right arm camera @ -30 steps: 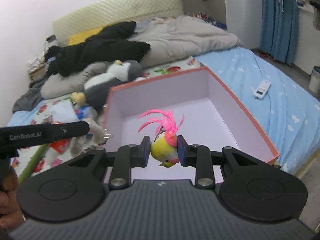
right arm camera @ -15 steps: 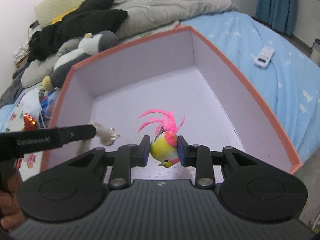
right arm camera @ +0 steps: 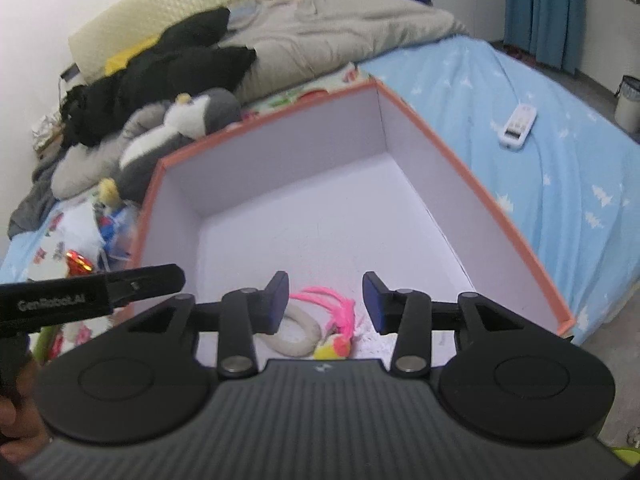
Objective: Organize soft objects
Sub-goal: 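Open the right tool to drop the bird toy in the box while the left tool releases the ring, then move both open tools back toward the pile on the bed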
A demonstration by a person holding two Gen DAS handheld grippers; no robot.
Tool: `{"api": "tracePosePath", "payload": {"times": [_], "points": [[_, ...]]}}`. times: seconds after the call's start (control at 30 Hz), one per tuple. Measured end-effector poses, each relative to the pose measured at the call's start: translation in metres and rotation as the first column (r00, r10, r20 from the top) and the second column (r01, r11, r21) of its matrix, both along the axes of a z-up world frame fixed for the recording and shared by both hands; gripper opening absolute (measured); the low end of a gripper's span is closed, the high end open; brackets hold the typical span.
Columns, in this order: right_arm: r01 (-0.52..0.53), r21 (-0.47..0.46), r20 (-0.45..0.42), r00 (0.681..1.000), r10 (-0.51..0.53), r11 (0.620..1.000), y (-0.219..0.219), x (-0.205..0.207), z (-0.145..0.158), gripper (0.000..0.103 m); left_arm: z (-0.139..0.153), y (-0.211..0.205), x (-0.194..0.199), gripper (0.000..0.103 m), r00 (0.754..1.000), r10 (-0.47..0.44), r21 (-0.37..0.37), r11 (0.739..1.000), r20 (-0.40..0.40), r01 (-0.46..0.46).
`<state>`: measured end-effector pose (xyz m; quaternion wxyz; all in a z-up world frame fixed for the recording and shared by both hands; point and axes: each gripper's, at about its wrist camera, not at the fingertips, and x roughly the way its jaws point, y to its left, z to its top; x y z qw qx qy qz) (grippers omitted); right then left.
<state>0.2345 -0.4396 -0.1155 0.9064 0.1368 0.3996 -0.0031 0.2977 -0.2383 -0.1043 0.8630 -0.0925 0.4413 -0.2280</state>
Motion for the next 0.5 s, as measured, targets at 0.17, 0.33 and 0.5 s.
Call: {"api": "tracePosePath", "payload": {"times": [0.17, 0.33, 0.5], "points": [[-0.041, -0.011, 0.057, 0.998, 0.042, 0.999, 0.018, -0.018, 0.031, 0.044, 0.038, 0.020, -0.031, 0.036, 1.000, 0.003, -0.026, 1.000, 0.027, -0.003], [-0.110, -0.025, 0.114, 0.987, 0.112, 0.994, 0.045, -0.041, 0.064, 0.044, 0.077, 0.042, -0.071, 0.040, 0.999, 0.001, -0.063, 0.998, 0.042, 0.001], [-0.168, -0.039, 0.140, 0.975, 0.172, 0.985, 0.070, -0.058, 0.086, 0.044, 0.119, 0.064, -0.111, 0.040, 0.995, -0.024, 0.018, 1.000, 0.100, 0.022]]}}
